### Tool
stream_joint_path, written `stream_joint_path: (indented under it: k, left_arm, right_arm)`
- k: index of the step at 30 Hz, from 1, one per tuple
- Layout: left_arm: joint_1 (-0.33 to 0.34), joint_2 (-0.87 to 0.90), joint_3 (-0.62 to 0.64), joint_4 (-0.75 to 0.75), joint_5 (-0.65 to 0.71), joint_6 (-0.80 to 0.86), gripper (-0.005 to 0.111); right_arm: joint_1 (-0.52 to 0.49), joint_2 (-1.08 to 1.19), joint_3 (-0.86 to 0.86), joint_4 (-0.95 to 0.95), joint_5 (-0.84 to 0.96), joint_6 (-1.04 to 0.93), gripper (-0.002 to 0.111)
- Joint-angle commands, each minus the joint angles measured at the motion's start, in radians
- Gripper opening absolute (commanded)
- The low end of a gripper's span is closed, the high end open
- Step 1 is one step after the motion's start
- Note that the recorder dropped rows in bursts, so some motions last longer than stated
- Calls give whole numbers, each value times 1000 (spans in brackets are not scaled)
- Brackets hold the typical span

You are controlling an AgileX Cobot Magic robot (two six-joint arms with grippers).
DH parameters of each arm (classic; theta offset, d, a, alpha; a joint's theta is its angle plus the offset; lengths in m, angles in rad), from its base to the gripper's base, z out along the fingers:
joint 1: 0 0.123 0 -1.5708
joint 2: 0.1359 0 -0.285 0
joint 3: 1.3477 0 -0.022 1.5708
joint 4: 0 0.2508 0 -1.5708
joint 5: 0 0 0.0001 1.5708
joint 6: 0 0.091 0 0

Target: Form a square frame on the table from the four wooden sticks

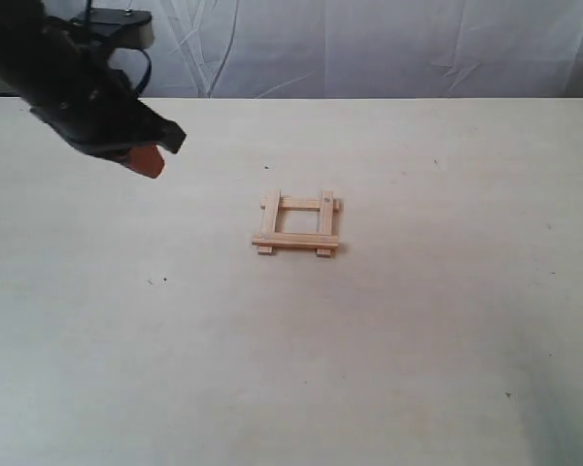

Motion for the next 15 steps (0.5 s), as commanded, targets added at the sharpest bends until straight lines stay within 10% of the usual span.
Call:
stream_joint_path:
  k: [1, 15]
  left_arm:
    - [13, -187, 172, -11, -79, -7, 0]
    - [13, -1055, 666, -38, -223, -13, 0]
  right_arm:
    - [-6, -6, 2, 1, -7, -1, -1]
    - [-6, -6, 2, 1, -7, -1, -1]
